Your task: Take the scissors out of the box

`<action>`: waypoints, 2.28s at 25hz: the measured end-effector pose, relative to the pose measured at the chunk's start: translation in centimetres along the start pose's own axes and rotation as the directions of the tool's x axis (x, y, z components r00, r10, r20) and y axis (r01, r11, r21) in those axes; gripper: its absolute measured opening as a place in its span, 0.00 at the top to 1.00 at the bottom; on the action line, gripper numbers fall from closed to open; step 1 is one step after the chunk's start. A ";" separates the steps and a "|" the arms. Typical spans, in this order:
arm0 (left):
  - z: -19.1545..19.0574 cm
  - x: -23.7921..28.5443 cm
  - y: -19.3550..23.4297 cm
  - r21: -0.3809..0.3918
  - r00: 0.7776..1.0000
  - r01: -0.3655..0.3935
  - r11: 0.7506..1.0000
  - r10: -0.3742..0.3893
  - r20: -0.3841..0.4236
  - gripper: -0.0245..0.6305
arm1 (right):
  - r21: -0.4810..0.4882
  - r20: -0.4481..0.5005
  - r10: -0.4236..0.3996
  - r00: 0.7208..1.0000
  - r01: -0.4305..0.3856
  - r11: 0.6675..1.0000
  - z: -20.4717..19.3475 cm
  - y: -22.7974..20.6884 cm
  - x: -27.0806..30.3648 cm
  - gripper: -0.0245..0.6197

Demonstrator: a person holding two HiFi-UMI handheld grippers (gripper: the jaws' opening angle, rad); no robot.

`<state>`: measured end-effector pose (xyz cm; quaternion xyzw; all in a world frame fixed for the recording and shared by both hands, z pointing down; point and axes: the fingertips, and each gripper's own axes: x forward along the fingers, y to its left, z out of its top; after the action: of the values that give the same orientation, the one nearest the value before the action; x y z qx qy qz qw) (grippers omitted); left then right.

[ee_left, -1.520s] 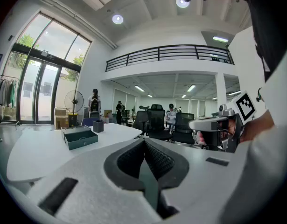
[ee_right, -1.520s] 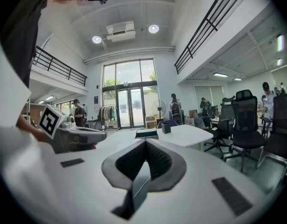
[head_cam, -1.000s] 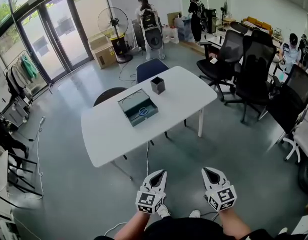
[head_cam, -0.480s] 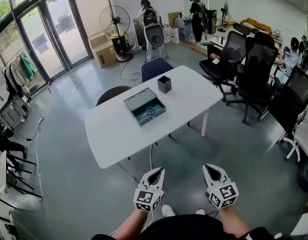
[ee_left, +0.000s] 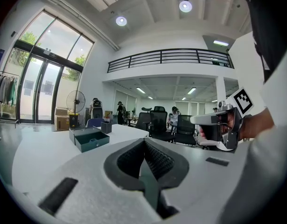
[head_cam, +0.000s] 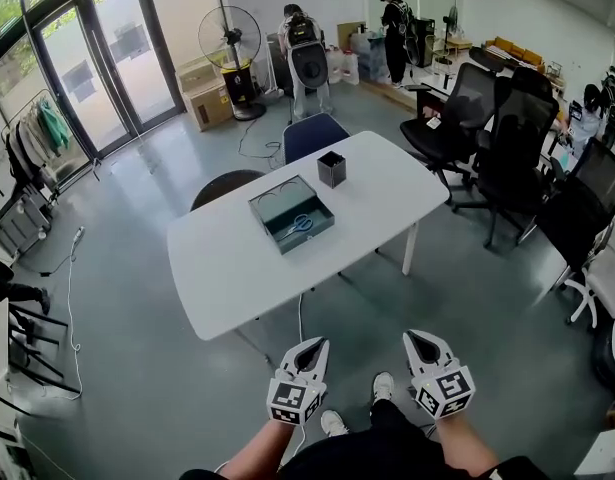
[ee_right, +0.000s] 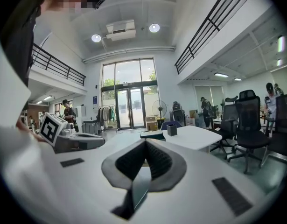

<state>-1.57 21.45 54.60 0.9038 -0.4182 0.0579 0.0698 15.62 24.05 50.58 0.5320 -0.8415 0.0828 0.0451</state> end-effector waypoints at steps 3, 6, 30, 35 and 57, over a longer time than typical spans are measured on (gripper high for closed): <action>0.4 1.4 0.1 -0.002 1.000 -0.010 1.000 0.010 0.002 0.95 | 0.004 0.001 -0.003 1.000 0.003 1.000 0.1 -1.6 1.1 0.95; 1.2 3.3 0.7 0.010 1.000 -0.030 0.999 0.030 0.006 0.95 | -0.015 0.003 0.020 1.000 -0.020 1.000 0.6 -3.2 2.5 0.95; 5.0 18.5 1.4 0.018 0.981 -0.194 0.981 0.194 0.001 0.95 | 0.020 0.064 0.164 0.984 -0.166 0.986 5.4 -19.2 11.6 0.95; 5.0 19.4 3.2 0.012 0.973 -0.232 0.973 0.232 -0.002 0.95 | 0.018 0.056 0.202 0.978 -0.203 0.979 5.2 -19.5 14.2 0.95; 10.0 24.6 24.2 0.016 0.956 -0.294 0.956 0.293 0.027 0.95 | -0.062 0.054 0.283 0.958 -0.279 0.958 11.9 -15.8 37.0 0.95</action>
<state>-3.80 -14.21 50.66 0.8330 -0.5479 0.0607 0.0462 14.16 -17.69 46.42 0.4079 -0.9115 0.0489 0.0211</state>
